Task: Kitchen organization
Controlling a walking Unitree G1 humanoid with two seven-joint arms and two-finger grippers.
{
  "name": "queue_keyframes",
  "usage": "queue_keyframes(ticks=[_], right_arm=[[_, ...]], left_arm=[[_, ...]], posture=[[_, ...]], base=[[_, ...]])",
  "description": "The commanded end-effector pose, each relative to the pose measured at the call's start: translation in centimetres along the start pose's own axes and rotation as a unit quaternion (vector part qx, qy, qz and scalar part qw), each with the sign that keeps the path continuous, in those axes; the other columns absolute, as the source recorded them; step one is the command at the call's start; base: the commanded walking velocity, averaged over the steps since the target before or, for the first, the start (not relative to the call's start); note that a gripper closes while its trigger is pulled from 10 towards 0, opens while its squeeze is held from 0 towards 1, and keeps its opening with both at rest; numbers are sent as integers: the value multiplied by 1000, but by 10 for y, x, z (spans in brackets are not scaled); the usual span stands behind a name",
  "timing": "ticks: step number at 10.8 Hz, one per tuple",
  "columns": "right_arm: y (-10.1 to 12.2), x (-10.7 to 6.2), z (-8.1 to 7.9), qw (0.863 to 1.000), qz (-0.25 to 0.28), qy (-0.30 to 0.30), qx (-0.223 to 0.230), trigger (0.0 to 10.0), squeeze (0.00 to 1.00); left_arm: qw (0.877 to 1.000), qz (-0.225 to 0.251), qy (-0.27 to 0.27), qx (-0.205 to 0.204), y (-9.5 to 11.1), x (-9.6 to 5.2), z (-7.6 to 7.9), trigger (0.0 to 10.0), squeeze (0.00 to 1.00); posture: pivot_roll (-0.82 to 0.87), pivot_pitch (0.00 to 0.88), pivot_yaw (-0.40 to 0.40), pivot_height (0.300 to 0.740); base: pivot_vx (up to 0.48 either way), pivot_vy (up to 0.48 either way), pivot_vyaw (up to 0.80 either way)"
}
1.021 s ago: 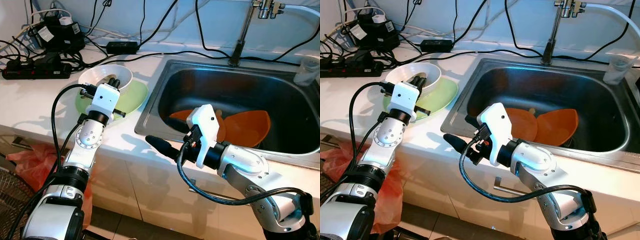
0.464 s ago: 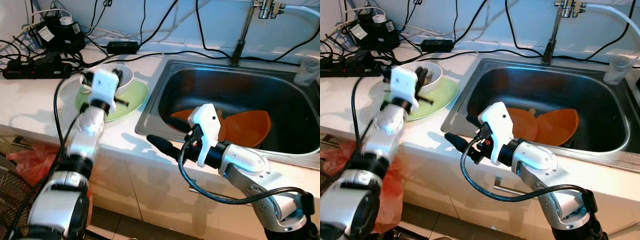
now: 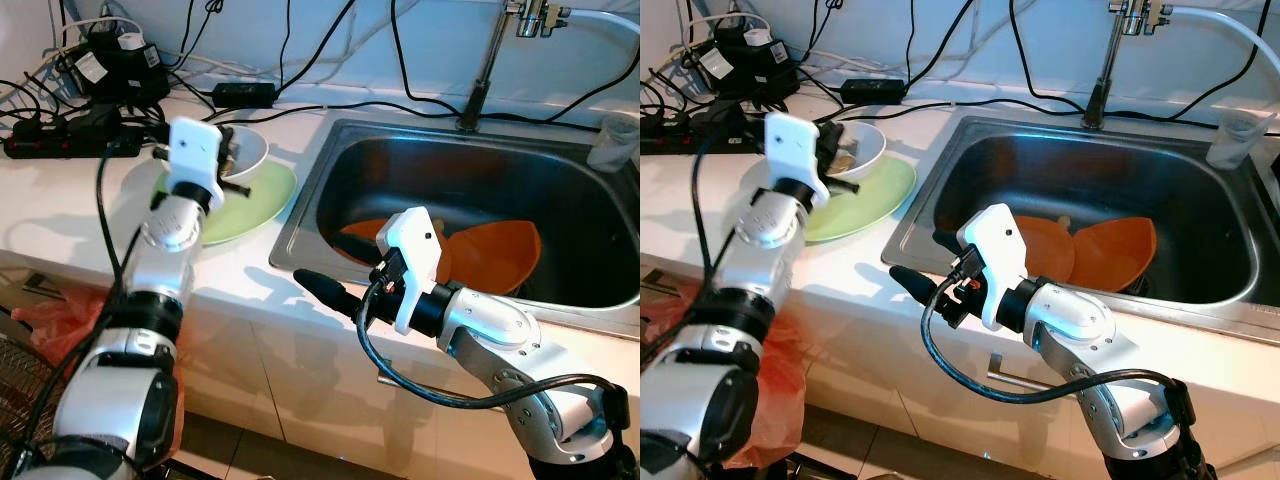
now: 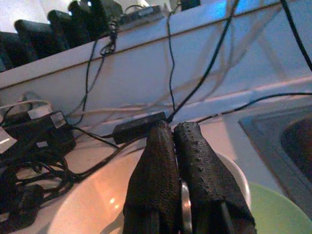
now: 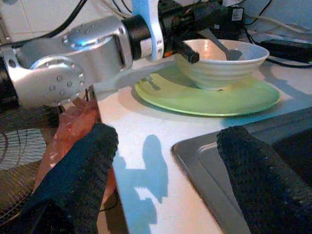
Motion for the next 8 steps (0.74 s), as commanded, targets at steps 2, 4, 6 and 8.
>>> queue_keyframes(ticks=[2,4,6,8], right_arm=[[8,0,-1,1000,17,7,0,10000,0],[9,1,0,1000,19,6,-1,10000,0],[9,1,1,1000,20,4,-1,10000,0],[10,1,2,1000,21,3,-2,10000,0]], left_arm=[[999,53,11,6,37,8,-7,0,0],[998,57,25,6,43,8,-8,0,0],[997,80,5,-10,56,10,6,0,0],[993,88,-66,-38,54,9,47,0,0]], posture=[[-90,0,66,740],[-90,0,68,740],[-90,0,70,740],[-100,0,75,740]], base=[[0,0,0],[0,0,0],[0,0,0],[0,0,0]])
Point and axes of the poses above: a point about 5 cm out from each wrist's last joint towards the gripper, its own x axis pointing out of the wrist towards the gripper, its own y axis along the axis of the wrist's last joint, z = x × y, the point moved 6 cm from there along x, pointing out of the wrist towards the gripper, and after that the axes turned 11 degrees about -x, right-handed, at the moved point
